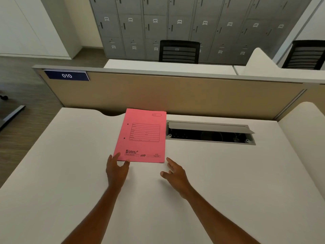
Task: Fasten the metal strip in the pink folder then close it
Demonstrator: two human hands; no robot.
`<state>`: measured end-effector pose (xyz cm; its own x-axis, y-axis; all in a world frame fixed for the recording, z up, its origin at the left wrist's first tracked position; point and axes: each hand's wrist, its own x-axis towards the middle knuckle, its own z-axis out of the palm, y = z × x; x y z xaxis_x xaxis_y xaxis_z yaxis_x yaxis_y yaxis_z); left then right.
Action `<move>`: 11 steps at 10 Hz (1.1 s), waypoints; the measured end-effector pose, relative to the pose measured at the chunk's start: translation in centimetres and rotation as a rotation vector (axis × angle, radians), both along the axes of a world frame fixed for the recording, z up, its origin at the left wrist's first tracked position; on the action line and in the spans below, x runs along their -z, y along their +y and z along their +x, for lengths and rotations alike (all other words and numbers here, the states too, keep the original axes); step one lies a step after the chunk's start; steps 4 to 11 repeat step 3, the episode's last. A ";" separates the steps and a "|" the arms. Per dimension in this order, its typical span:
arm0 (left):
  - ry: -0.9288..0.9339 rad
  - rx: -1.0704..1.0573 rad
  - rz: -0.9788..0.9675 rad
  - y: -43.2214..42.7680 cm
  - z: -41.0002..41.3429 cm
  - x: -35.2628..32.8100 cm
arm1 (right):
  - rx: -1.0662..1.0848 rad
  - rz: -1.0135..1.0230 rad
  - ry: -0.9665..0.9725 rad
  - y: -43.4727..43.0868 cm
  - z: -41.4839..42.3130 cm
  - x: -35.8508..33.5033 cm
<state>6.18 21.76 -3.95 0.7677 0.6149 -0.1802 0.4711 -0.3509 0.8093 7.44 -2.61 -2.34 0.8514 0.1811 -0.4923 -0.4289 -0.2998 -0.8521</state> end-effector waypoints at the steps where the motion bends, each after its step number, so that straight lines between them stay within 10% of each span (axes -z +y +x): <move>1: -0.014 0.045 0.015 -0.9 -0.6 -0.2 | -0.013 -0.056 -0.022 -1.3 0.1 -0.6; 11: -0.042 0.074 -0.044 -2.8 -0.4 -2.4 | 0.010 -0.167 -0.104 -4.0 2.4 -4.3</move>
